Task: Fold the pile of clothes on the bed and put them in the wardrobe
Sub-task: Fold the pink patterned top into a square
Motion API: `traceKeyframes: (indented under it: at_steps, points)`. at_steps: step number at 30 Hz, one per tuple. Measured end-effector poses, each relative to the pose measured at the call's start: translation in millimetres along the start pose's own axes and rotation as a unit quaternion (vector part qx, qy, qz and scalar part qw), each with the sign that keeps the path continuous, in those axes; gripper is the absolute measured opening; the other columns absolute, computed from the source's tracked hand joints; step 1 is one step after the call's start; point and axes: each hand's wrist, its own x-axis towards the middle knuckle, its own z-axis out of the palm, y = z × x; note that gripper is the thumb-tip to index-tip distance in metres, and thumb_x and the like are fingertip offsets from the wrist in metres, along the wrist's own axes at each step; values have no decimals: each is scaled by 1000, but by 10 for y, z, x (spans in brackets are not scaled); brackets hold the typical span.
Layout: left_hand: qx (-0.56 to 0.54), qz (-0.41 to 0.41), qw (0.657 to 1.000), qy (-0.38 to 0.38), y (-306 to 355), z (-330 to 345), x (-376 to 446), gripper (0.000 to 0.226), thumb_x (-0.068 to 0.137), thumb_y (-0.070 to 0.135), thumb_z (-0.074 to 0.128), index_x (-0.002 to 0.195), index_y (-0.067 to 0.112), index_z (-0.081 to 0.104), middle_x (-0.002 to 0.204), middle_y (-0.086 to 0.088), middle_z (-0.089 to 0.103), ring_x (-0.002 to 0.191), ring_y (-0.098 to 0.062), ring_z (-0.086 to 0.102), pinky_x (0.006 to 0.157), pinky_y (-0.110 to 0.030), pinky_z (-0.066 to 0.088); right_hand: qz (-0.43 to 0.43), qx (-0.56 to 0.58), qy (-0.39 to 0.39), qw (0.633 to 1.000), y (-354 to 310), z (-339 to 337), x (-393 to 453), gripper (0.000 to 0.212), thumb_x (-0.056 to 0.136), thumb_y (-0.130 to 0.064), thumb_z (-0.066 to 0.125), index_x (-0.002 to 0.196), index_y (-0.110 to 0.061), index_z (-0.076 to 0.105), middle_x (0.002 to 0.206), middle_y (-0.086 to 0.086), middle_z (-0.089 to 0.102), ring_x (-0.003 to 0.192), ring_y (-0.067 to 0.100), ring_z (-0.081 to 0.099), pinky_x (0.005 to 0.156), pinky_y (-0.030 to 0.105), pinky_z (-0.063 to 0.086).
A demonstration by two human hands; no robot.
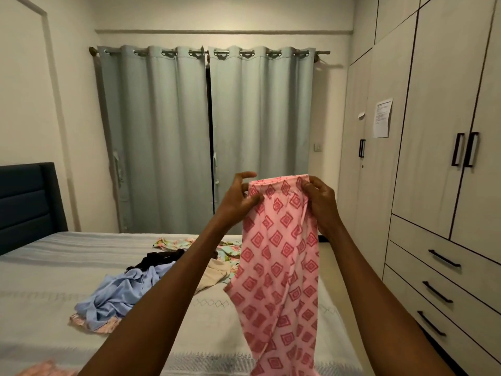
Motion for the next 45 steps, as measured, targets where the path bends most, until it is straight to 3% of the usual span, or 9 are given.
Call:
traceKeyframes:
  at_steps: [6, 10, 14, 22, 26, 31, 36, 41, 45]
  points:
    - [221, -127, 965, 58, 127, -193, 329, 23, 91, 41, 67, 89, 18, 71, 82, -4, 74, 70, -20, 71, 63, -38, 58, 44, -168, -15, 985, -149, 46, 330, 35, 97, -30, 59, 130, -19, 61, 108, 5, 73, 85, 12, 71, 78, 33, 59]
    - [69, -178, 981, 25, 293, -273, 394, 19, 98, 25, 61, 89, 9, 63, 82, -10, 72, 47, -14, 63, 38, -24, 44, 48, -344, -28, 937, -394, 112, 516, 30, 89, -40, 53, 112, -29, 68, 101, 0, 73, 90, 24, 69, 84, 44, 56]
    - [-13, -191, 981, 25, 552, -338, 482, 26, 98, 31, 61, 96, 5, 61, 86, -13, 75, 56, -22, 71, 59, -41, 62, 87, -268, -35, 959, -819, 212, 568, 21, 99, -26, 44, 113, -18, 57, 82, 6, 70, 48, 18, 63, 42, 26, 47]
    - [-60, -197, 974, -94, 991, -919, 672, 37, 94, 33, 66, 110, 0, 67, 73, -4, 70, 39, -3, 42, 31, -13, 32, 138, -194, -119, 964, -1269, 26, 682, 26, 107, -23, 40, 116, -3, 53, 67, 7, 70, 47, 17, 61, 42, 24, 51]
    - [-51, -233, 963, -127, 984, -1034, 820, 37, 96, 32, 63, 113, 0, 65, 95, -13, 72, 37, -5, 42, 30, -12, 31, 171, -181, -144, 958, -1284, 6, 798, 25, 106, -25, 42, 117, -5, 54, 77, 10, 73, 58, 20, 66, 47, 24, 56]
    - [-69, -288, 948, -117, 480, -802, 956, 35, 97, 27, 61, 116, -3, 58, 104, -19, 74, 67, -21, 72, 42, -19, 51, 244, -205, -161, 934, -855, 113, 964, 24, 107, -25, 41, 111, -7, 56, 96, 17, 76, 86, 36, 74, 64, 43, 59]
    - [-70, -334, 937, -78, -473, -352, 1031, 31, 101, 30, 56, 118, 5, 55, 111, -22, 70, 98, -39, 71, 86, -49, 59, 271, -217, -136, 928, 124, 223, 1135, 23, 106, -22, 36, 104, -10, 55, 96, 21, 73, 87, 41, 72, 75, 49, 55]
    - [-76, -234, 969, 28, -1339, 109, 1054, 26, 102, 37, 53, 111, 12, 58, 106, -12, 68, 78, -16, 64, 66, -31, 53, 178, -139, -44, 973, 1101, 272, 1396, 24, 103, -21, 45, 121, -9, 57, 110, 15, 69, 76, 16, 66, 60, 31, 55]
    - [-63, -124, 986, 96, -1558, 262, 1155, 25, 103, 36, 50, 104, 12, 54, 91, 1, 63, 74, -5, 63, 62, -20, 49, 46, -97, 14, 994, 1426, 242, 1595, 19, 95, -32, 54, 106, -20, 65, 102, 6, 72, 91, 26, 71, 73, 42, 59]
